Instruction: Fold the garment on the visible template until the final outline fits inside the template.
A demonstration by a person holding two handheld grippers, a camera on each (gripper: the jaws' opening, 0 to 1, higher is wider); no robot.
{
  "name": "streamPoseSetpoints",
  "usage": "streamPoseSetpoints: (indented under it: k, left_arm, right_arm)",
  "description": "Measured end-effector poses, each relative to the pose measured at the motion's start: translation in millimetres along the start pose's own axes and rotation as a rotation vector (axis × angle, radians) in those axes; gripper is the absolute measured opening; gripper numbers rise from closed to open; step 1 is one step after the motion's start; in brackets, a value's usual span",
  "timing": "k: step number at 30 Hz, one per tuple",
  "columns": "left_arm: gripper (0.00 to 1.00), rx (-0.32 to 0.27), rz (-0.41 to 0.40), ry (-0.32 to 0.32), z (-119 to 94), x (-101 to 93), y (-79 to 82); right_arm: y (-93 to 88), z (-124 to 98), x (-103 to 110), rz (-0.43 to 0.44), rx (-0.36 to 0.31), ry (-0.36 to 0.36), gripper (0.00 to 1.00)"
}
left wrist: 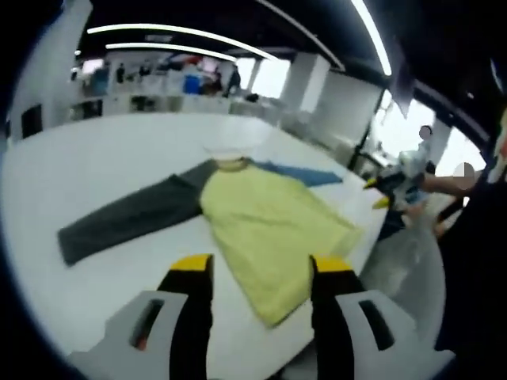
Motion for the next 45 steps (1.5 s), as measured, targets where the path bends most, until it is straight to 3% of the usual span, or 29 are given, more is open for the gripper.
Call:
streamPoseSetpoints:
  k: [4,6,15,23,29,34,45]
  left_arm:
    - [0.64,-0.067,0.008,0.002,-8.4,-9.7,19.8]
    - [0.73,-0.127,0.056,0.024,-13.1,-14.2,32.5]
    - [0.99,-0.222,0.116,0.065,-31.4,-30.7,64.7]
    - [0.99,-0.237,0.11,0.092,-35.9,-38.4,74.0]
    - [0.99,-0.22,0.094,0.166,-46.3,-29.5,74.7]
    - [0.99,-0.203,0.081,0.197,-55.3,-26.1,67.9]
    - [0.99,-0.121,0.045,0.233,-73.8,-22.4,44.2]
  right_arm:
    - [12.1,-13.1,-7.0,0.1,-0.064,-0.042,0.62]
    - [18.5,-20.2,-10.5,0.138,-0.097,-0.066,0.71]
    - [33.6,-53.3,-21.5,0.199,-0.199,-0.136,0.87]
    - [27.8,-73.8,-26.5,0.241,-0.249,-0.177,1.0]
    - [19.7,-88.9,-29.0,0.307,-0.315,-0.206,1.0]
    - [11.4,-102.8,-28.0,0.339,-0.34,-0.219,1.0]
    - [-10.8,-117.2,-24.1,0.368,-0.3,-0.233,1.0]
Point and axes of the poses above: the point that each gripper's makers call its tool centre point, and the gripper's own axes: z roughly forward along the fingers, x roughly to its left, y roughly out of its top, the point moved 10 cm from there along -z, roughly backward along the fingers
